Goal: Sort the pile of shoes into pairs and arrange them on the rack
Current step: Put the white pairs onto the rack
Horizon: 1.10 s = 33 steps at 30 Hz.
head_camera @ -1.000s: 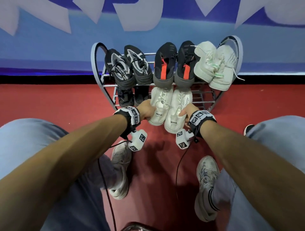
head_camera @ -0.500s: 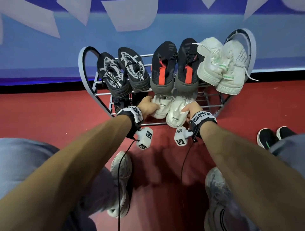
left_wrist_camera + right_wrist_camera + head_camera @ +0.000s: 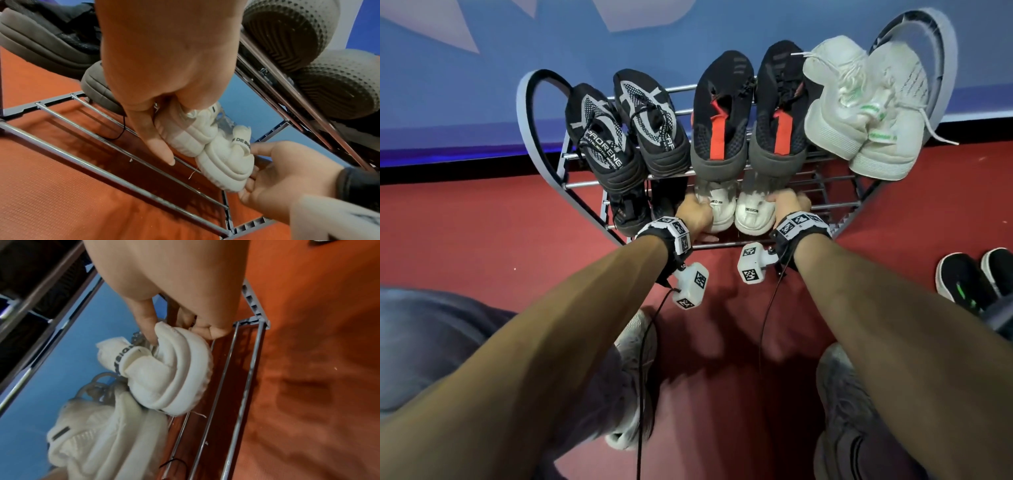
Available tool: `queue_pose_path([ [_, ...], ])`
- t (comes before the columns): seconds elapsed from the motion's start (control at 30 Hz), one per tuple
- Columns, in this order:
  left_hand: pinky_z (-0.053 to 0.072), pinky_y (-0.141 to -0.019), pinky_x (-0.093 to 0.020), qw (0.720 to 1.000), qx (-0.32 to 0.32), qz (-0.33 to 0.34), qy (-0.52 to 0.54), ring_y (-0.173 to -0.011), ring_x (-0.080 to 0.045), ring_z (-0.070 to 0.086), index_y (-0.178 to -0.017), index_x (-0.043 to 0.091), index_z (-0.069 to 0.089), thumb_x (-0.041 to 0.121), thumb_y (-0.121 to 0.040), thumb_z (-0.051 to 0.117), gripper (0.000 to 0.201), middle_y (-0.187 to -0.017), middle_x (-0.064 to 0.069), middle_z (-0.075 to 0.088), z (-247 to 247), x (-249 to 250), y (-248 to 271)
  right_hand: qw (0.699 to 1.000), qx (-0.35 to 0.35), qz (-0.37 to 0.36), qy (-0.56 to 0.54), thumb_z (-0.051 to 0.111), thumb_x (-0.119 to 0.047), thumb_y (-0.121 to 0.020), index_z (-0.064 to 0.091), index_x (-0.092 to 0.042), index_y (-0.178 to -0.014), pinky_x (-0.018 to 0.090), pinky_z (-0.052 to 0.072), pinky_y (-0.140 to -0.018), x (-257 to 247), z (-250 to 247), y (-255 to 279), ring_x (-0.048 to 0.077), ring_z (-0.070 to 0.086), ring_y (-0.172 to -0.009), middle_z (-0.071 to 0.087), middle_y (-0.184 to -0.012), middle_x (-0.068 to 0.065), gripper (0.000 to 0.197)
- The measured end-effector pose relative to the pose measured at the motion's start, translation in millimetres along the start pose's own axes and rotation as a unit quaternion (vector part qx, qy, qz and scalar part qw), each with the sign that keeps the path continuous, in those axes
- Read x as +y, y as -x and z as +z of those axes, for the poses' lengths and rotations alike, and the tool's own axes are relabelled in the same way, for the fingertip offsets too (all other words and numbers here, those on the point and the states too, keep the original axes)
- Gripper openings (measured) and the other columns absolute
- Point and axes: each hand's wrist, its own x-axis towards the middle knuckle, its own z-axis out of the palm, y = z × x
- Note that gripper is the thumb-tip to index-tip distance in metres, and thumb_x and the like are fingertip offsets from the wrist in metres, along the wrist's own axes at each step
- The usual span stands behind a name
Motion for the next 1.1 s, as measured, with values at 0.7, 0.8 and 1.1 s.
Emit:
queue_pose_path([
  [0.7, 0.044, -0.079, -0.037, 0.886, 0.087, 0.152, -0.43, -0.107, -0.043, 0.064, -0.111, -0.001, 0.065, 0.026, -0.102, 0.042, 0.036, -0.115, -0.023, 0.068, -28.8, 17.1, 10.4, 0.952, -0.078, -0.123, 0.27, 0.065, -0.018, -0.087, 0.065, -0.009, -0.114, 0.035, 0.048, -0.09, 16.9, 10.7, -8.2, 0.034, 0.064, -0.106, 0.068, -0.114, 0.016, 0.029],
  [0.8, 0.047, -0.087, -0.042, 0.89, 0.094, 0.182, -0.406, -0.108, -0.046, 0.062, -0.112, -0.003, 0.062, 0.027, -0.105, 0.038, 0.039, -0.116, -0.026, 0.067, -32.6, 13.9, 12.9, 0.953, -0.054, -0.146, 0.259, 0.067, -0.024, -0.087, 0.058, -0.01, -0.126, 0.035, 0.048, -0.091, 18.1, 9.4, -5.5, 0.034, 0.063, -0.107, 0.068, -0.115, 0.014, 0.042],
  [1.1, 0.052, -0.082, -0.041, 0.881, 0.108, 0.17, -0.429, -0.105, -0.045, 0.065, -0.11, -0.001, 0.066, 0.015, -0.093, 0.049, 0.028, -0.115, -0.024, 0.068, -27.7, 18.8, 22.3, 0.936, -0.037, -0.2, 0.287, 0.057, -0.016, -0.092, 0.062, -0.014, -0.125, 0.034, 0.044, -0.089, 18.8, 21.7, -0.6, 0.039, 0.059, -0.112, 0.067, -0.117, 0.017, 0.034],
])
